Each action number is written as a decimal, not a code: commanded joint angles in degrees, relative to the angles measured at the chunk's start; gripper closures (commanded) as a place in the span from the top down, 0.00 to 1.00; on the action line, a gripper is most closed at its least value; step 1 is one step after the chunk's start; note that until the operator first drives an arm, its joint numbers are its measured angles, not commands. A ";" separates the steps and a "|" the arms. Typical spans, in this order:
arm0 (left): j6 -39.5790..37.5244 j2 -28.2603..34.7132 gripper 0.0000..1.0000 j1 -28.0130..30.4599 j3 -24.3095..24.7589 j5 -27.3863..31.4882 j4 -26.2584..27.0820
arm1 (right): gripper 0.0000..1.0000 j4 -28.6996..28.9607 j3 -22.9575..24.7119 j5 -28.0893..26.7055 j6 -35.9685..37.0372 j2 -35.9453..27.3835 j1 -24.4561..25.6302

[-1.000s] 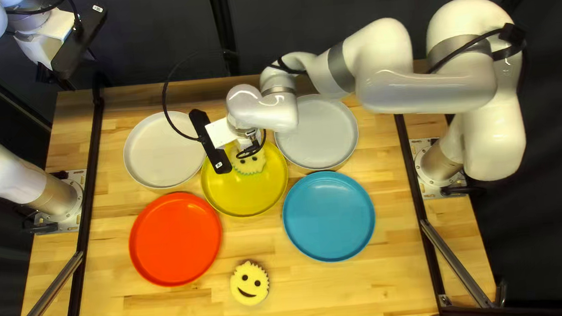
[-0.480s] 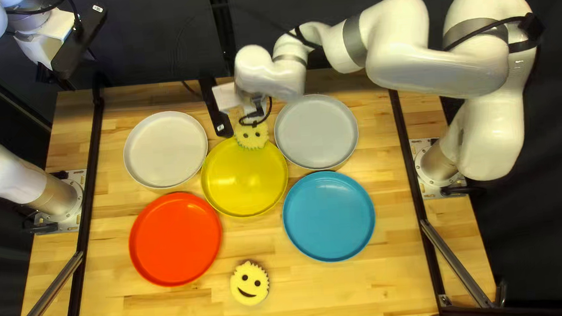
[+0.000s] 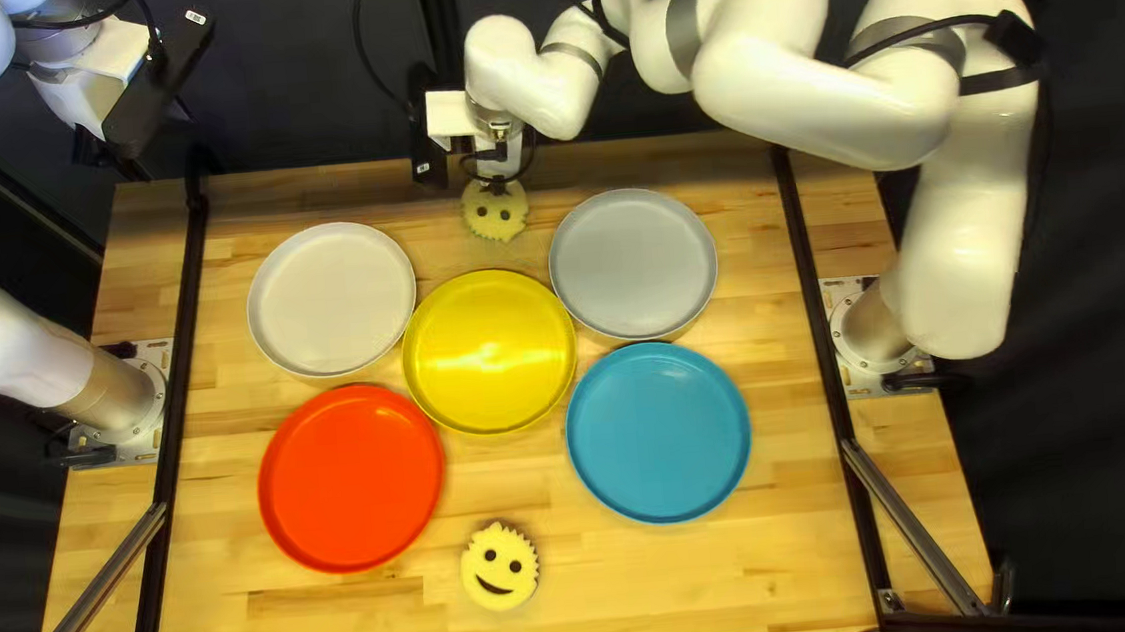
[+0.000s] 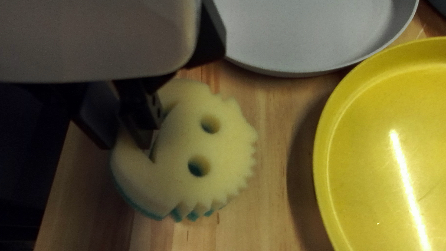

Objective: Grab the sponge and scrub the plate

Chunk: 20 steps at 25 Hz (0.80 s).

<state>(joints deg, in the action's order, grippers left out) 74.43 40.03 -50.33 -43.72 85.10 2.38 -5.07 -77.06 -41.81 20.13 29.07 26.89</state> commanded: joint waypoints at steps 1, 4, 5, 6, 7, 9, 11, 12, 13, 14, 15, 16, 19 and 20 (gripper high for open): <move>0.00 0.00 1.00 0.00 0.00 0.00 0.00 | 1.00 -0.41 -0.08 -1.34 -2.03 -0.60 -0.23; 0.00 0.00 1.00 0.00 0.00 0.00 0.00 | 1.00 0.43 2.80 -1.25 -1.98 -4.03 -0.40; 0.00 0.00 1.00 0.00 0.00 0.00 0.00 | 1.00 0.85 4.10 -1.12 -1.65 -5.44 -0.37; 0.00 0.00 1.00 0.00 0.00 0.00 0.00 | 1.00 1.43 5.02 -0.92 -1.08 -6.37 -0.29; 0.00 0.00 1.00 0.00 0.00 0.00 0.00 | 1.00 1.96 5.98 -0.93 -0.62 -7.40 -0.19; 0.00 0.00 1.00 0.00 0.00 0.00 0.00 | 1.00 3.52 8.23 -0.87 1.01 -9.77 0.24; 0.00 0.00 1.00 0.00 0.00 0.00 0.00 | 1.00 4.84 10.52 -0.89 2.52 -12.19 0.97; 0.00 0.00 1.00 0.00 0.00 0.00 0.00 | 1.00 6.01 12.71 -0.71 3.90 -14.43 1.59; 0.00 0.00 1.00 0.00 0.00 0.00 0.00 | 1.00 6.40 14.26 -0.72 4.46 -16.09 1.98; 0.00 0.00 1.00 0.00 0.00 0.00 0.00 | 1.00 7.12 16.42 -0.59 5.41 -18.40 2.56; 0.00 0.00 1.00 0.00 0.00 0.00 0.00 | 1.00 7.72 19.12 -0.55 6.38 -21.47 3.24; 0.00 0.00 1.00 0.00 0.00 0.00 0.00 | 1.00 7.99 20.25 -0.47 6.75 -22.75 3.54; 0.00 0.00 1.00 0.00 0.00 0.00 0.00 | 1.00 8.97 28.30 -1.84 9.65 -33.06 6.06; 0.00 0.00 1.00 0.00 0.00 0.00 0.00 | 1.00 8.96 30.19 -2.51 10.17 -35.76 6.78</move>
<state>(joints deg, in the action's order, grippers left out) 74.43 40.03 -50.33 -43.72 85.10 2.38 3.24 -52.94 -42.81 27.73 1.06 31.15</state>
